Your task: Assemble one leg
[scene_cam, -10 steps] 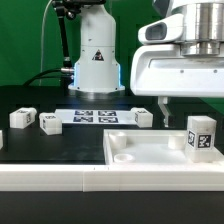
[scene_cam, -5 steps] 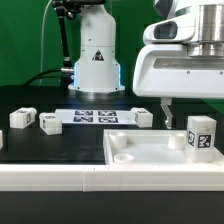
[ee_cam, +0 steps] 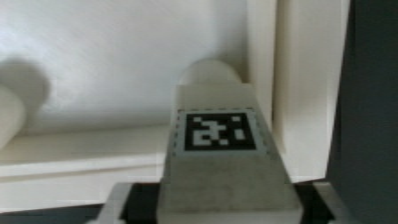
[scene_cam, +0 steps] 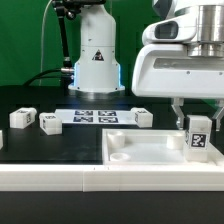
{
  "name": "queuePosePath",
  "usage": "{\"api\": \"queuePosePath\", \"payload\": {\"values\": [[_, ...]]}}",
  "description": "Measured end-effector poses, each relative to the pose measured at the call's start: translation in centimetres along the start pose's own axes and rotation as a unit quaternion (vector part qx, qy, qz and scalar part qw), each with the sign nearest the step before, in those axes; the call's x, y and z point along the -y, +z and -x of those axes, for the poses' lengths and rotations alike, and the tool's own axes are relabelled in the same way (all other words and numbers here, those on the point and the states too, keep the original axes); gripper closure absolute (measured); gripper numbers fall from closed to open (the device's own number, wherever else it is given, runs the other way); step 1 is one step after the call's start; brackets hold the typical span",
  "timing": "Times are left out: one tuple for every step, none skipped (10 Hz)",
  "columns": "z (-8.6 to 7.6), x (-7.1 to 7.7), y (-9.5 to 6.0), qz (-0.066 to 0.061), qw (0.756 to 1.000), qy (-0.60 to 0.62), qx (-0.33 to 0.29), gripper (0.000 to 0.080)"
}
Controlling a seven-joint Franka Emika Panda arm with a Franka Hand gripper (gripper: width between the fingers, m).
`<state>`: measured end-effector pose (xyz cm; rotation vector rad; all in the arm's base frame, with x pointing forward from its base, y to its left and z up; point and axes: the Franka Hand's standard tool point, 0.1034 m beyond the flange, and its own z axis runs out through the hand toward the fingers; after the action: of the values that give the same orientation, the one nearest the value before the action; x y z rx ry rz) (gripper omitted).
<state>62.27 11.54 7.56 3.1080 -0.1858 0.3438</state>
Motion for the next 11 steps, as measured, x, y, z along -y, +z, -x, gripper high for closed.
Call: {"api": "queuePosePath", "payload": {"values": [[0.00, 0.00, 0.00, 0.000, 1.000, 0.014, 0.000, 0.0510], [-0.01, -0.02, 0.00, 0.000, 1.000, 0.014, 0.000, 0.0510], [0.00, -0.02, 0.00, -0.001, 0.999, 0.038, 0.000, 0.0510], [0.03, -0.06, 0.02, -0.003, 0.994, 0.107, 0.001, 0.0510], [0.06, -0.15, 0.05, -0.005, 0.986, 0.167, 0.000, 0.0510], [0.10, -0.22, 0.04, -0.007, 0.974, 0.225, -0.005, 0.0510], [0.16, -0.21, 0.05, -0.008, 0.961, 0.276, -0.007, 0.0509], [0.24, -0.17, 0.06, -0.007, 0.944, 0.330, -0.009, 0.0509], [0.27, -0.07, 0.09, -0.007, 0.929, 0.371, -0.011, 0.0505], [0.28, 0.11, 0.16, -0.006, 0.900, 0.435, -0.010, 0.0505], [0.31, 0.38, 0.21, -0.005, 0.869, 0.495, -0.012, 0.0500]]}}
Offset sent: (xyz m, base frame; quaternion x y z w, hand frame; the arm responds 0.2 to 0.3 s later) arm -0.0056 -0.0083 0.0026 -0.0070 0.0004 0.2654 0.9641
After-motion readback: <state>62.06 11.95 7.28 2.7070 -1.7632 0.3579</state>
